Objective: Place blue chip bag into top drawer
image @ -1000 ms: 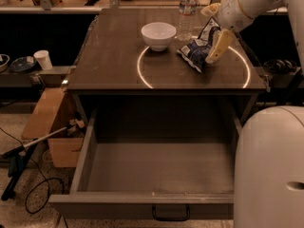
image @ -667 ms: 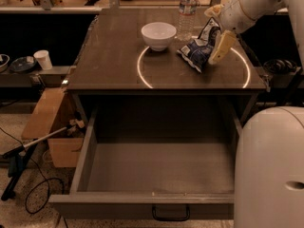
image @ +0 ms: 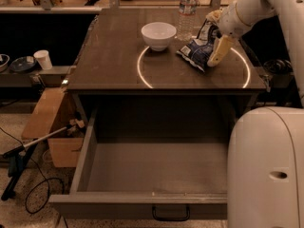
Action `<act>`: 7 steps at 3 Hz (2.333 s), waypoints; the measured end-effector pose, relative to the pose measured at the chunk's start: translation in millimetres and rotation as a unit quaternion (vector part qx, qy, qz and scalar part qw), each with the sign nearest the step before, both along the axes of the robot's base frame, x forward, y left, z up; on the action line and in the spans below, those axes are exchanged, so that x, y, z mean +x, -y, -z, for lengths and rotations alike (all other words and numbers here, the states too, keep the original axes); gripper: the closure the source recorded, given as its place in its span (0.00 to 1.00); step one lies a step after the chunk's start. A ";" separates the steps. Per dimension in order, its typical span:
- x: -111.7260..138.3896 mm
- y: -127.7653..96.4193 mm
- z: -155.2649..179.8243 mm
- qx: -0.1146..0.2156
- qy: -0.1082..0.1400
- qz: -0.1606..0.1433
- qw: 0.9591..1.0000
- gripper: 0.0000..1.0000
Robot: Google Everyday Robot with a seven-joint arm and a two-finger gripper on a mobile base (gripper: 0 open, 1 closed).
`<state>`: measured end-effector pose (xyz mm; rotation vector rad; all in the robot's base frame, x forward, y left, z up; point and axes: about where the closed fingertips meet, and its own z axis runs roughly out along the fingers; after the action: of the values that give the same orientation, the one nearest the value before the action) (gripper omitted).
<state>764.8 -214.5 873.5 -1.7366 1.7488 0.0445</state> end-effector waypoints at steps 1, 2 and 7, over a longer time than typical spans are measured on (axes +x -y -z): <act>1.1 -1.1 0.8 0.000 0.000 -0.001 1.000 0.03; 1.1 -1.1 0.8 0.000 0.000 -0.001 1.000 0.26; 0.8 -14.7 -21.0 -0.006 0.000 -0.002 1.000 1.00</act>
Offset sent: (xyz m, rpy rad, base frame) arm 0.0011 0.0010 -0.0008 0.0004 -0.0002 0.0010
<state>765.6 -199.8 894.5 -1.7489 1.7487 0.0377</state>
